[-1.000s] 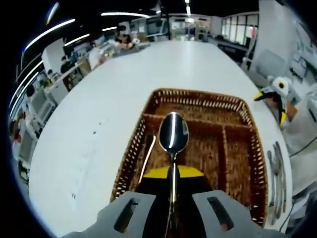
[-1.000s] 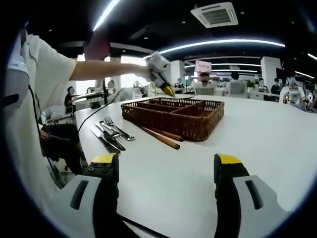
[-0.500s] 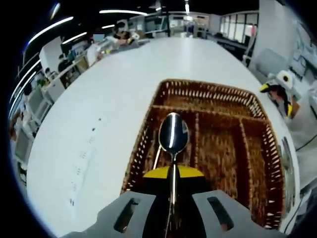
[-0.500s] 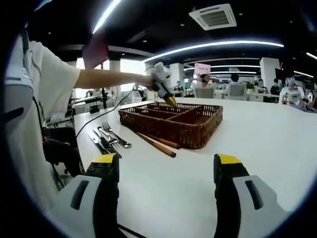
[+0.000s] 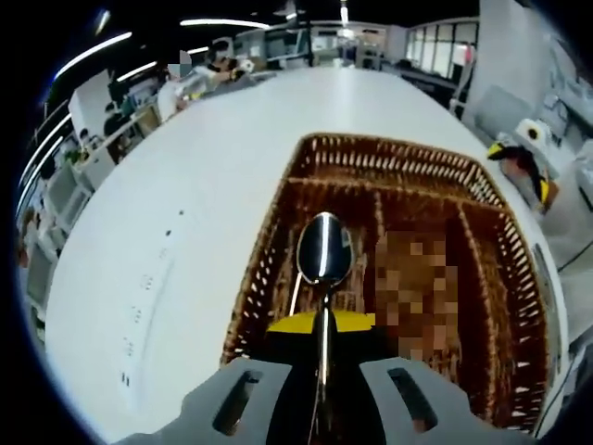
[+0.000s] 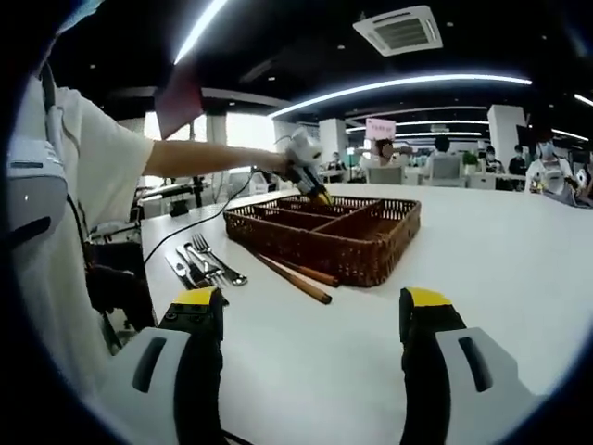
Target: Arrange the knives, forks, and spoons in their matching storage slots by inserting each utensil handle-first until every utensil is classified and aligned in the correct compartment
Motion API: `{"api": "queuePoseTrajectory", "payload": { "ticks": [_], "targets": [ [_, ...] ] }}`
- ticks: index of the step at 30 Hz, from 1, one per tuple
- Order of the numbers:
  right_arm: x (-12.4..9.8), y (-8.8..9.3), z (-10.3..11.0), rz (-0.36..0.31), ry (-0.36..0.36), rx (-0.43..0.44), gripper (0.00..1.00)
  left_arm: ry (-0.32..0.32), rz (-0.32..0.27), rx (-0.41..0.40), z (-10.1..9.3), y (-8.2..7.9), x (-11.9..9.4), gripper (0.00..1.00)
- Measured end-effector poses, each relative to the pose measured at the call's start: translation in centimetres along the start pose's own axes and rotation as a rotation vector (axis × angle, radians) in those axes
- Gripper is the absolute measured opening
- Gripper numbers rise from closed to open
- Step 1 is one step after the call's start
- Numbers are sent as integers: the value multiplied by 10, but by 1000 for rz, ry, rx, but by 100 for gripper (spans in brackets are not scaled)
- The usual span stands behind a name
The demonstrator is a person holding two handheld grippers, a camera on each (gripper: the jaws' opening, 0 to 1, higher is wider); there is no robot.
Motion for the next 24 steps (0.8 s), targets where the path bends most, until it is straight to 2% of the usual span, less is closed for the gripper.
{"api": "queuePoseTrajectory", "payload": {
  "ticks": [3, 11, 16, 20, 24],
  "targets": [
    [0, -3, 2, -19, -10, 12, 81, 7, 2, 5, 3, 2, 1, 3],
    [2, -2, 2, -10, -13, 26, 81, 1, 19, 48, 5, 8, 6, 3],
    [5, -5, 3, -21, -32, 41, 81, -3, 0, 51, 5, 8, 5, 3],
    [5, -5, 3, -14, -29, 37, 81, -10, 1, 83, 4, 7, 6, 3],
    [4, -5, 5, -24, -35, 47, 81, -14, -6, 59, 4, 8, 6, 3]
  ]
}}
Point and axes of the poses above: the point that each gripper's makers call its tool centre point, and the gripper's own axes: x roughly forward along the fingers, z roughly to its left, y roughly out of its underside, the point moved 10 cm from there along -x, roughly backward along the fingers
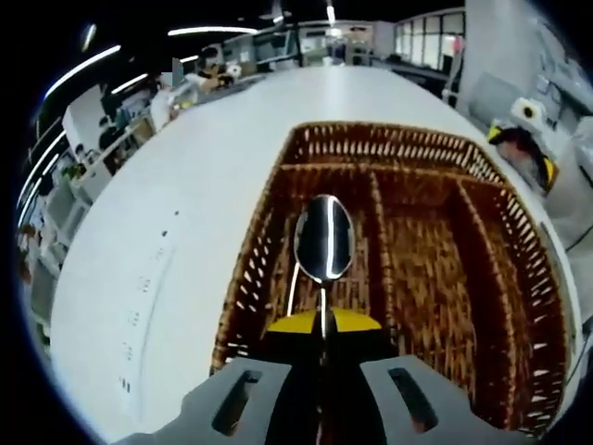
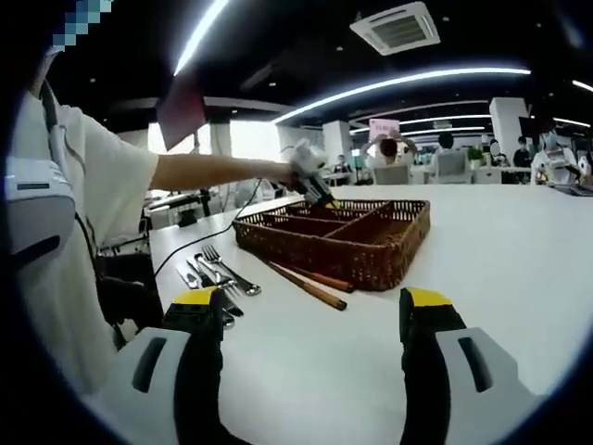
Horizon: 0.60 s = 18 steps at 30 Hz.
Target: Arrange the knives, forks, and spoons in their matching storage slots by inserting each utensil handle-first until every utensil is classified and aligned in the correct compartment
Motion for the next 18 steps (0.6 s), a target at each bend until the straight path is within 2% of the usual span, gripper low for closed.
{"api": "queuePoseTrajectory", "payload": {
  "ticks": [11, 15, 16, 18],
  "targets": [
    [-4, -1, 1, -4, -1, -3, 81, -54, 1, 50, 4, -2, -4, 9],
    [-6, -3, 0, -17, -1, -2, 80, -55, -73, -9, 5, -9, -10, 14],
    [-6, -2, 0, -18, -4, 11, 81, -40, -92, -67, 5, -12, -14, 16],
    [-6, -2, -1, -22, -6, 15, 81, -48, -88, -64, 7, -13, -17, 18]
  ]
}}
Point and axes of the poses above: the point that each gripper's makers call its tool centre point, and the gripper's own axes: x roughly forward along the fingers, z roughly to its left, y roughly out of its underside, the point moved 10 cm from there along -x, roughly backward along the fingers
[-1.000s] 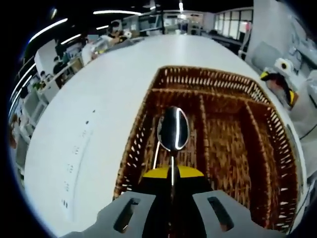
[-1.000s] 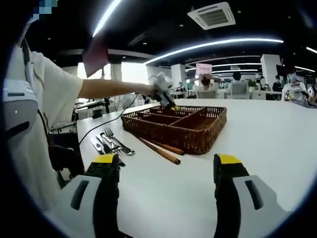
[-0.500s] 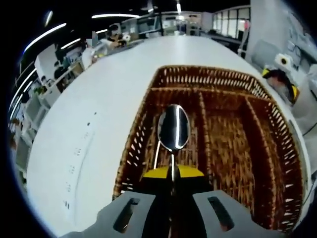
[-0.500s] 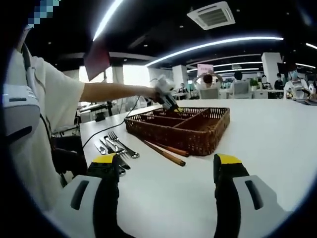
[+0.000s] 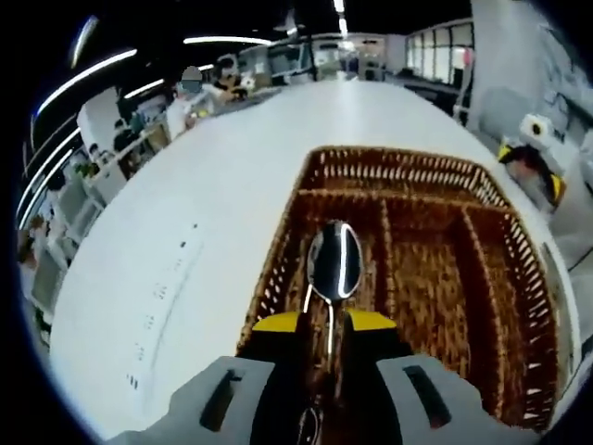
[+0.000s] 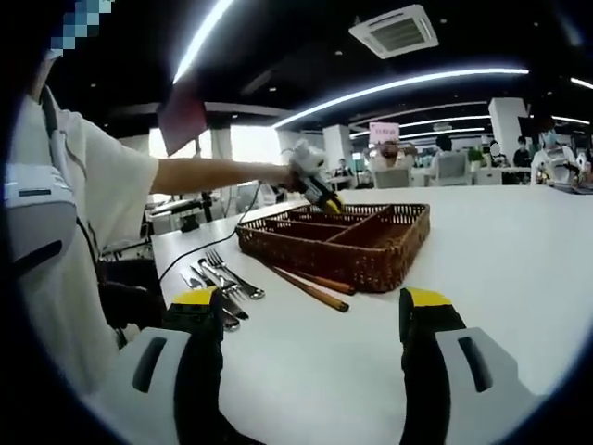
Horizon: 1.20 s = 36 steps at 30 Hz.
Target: Arrange the knives, forks, and spoons in their matching storage slots by inserting each utensil handle-first until every utensil is classified and aligned in the correct compartment
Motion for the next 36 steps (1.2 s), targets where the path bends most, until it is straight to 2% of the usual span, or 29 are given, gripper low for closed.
{"api": "queuePoseTrajectory", "payload": {
  "ticks": [5, 8, 13, 15, 16, 18, 23, 26, 31, 36],
  "targets": [
    [0, 0, 1, -8, -5, 6, 81, -10, -23, -17, -4, -1, -3, 24],
    [0, 1, 2, -8, -9, 3, 81, -16, -58, -70, -7, -2, -4, 30],
    [-2, 2, 4, -10, -13, 6, 81, -49, -60, -42, -13, -2, -8, 35],
    [-3, 2, 6, -3, -10, -8, 81, -75, -98, -36, -13, -6, -12, 40],
    [-4, 1, 7, -2, -11, -11, 81, -77, -138, -61, -15, -9, -13, 44],
    [-5, 0, 8, -12, -18, -6, 81, -73, -136, -78, -18, -11, -16, 51],
    [-7, -4, 12, -25, -24, -17, 81, -128, -142, -46, -24, -14, -23, 60],
    [-10, -4, 15, -29, -29, -15, 81, -136, -156, -48, -29, -16, -27, 63],
    [-13, -7, 18, -41, -31, -17, 81, -169, -210, -64, -36, -21, -34, 85],
    [-16, -8, 22, -48, -36, -22, 81, -206, -234, -49, -45, -23, -40, 100]
  ]
}}
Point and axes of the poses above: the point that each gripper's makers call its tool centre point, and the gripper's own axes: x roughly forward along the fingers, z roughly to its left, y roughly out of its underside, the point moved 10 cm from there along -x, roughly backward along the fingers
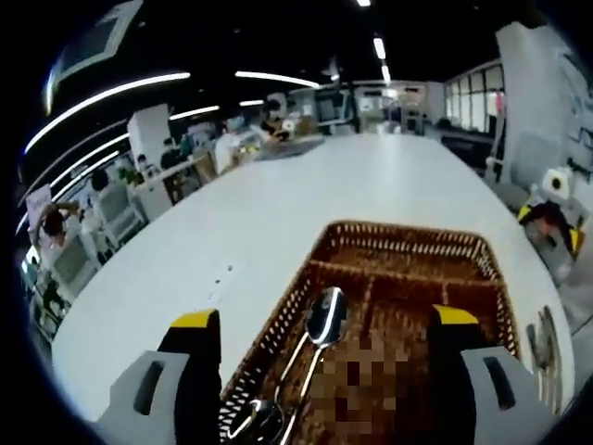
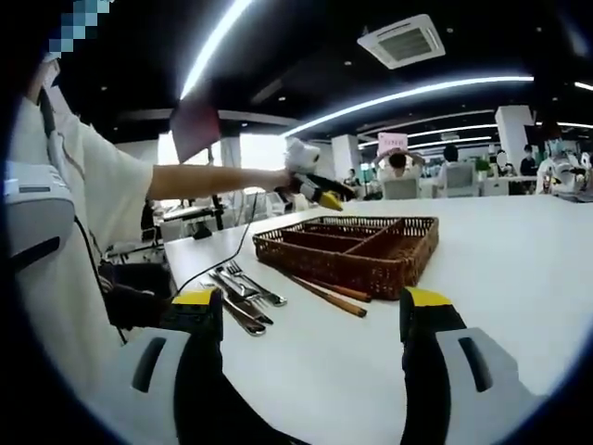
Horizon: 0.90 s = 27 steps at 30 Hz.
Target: Arrange the knives, forks, and spoons in their matching storage slots by inserting each utensil handle-first until every utensil is classified and aligned in the correct compartment
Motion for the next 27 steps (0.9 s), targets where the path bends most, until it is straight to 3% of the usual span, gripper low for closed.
{"api": "queuePoseTrajectory", "payload": {
  "ticks": [6, 9, 11, 27],
  "targets": [
    [-4, -3, 5, -4, -3, -11, 81, -26, -30, 7, -14, 1, -10, 100],
    [-5, -5, 7, -7, -5, -14, 81, -32, -22, 19, -21, 3, -12, 100],
    [-5, -5, 8, 0, -1, -25, 81, -25, 14, 26, -28, 9, -14, 100],
    [11, -2, 19, 55, 7, -59, 83, -72, -36, -13, -48, 8, -41, 100]
  ]
}}
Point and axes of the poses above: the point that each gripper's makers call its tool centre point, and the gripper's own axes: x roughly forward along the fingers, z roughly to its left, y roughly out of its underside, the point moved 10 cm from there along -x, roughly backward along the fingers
